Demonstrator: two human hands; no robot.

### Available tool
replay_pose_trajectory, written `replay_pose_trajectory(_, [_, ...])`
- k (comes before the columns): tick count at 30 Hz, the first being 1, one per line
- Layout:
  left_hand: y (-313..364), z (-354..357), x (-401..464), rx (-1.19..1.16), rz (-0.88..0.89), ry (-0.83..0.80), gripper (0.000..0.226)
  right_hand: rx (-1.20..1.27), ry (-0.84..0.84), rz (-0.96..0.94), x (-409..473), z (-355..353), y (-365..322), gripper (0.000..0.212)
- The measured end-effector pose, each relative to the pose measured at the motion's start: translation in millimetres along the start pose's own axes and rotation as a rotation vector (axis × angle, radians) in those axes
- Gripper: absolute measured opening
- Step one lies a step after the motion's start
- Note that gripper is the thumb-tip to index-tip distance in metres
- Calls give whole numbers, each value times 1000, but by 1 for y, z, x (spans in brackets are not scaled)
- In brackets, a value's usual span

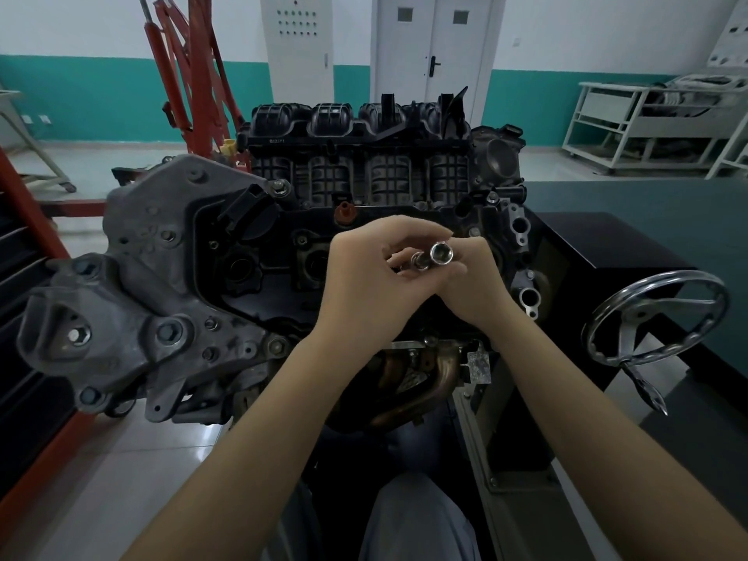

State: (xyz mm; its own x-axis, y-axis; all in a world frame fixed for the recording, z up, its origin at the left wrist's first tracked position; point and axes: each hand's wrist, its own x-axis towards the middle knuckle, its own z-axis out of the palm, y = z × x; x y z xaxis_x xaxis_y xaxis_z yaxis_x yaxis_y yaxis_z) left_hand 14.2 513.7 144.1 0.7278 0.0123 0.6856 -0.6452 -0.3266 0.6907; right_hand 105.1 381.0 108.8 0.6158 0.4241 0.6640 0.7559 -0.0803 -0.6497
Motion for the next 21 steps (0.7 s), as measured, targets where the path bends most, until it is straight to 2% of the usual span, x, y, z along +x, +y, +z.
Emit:
replay_pose_trajectory(3, [1, 1, -2, -67, -20, 22, 31, 15, -24, -25, 0, -1, -3, 28])
replay_pose_trajectory(6, [0, -1, -3, -164, -9, -43, 38, 26, -77, 5, 0, 0, -6, 39])
replay_pose_trajectory(9, [-1, -2, -2, -152, -2, -75, 37, 22, -28, 24, 0, -1, -3, 33])
replay_pose_trajectory(12, [-1, 1, -1, -32, -18, 15, 36, 3, -12, 25, 0, -1, 0, 16])
replay_pose_trajectory(15, [-2, 2, -1, -18, 7, 61, 31, 3, -11, -7, -1, -1, -5, 18])
replay_pose_trajectory(18, [-3, 0, -2, -110, 18, 11, 35, 2, -48, -11, 0, 0, -12, 22])
replay_pose_trajectory(21, [-3, -2, -3, -124, 23, -57, 38, 9, -3, 18, 0, -2, -4, 35])
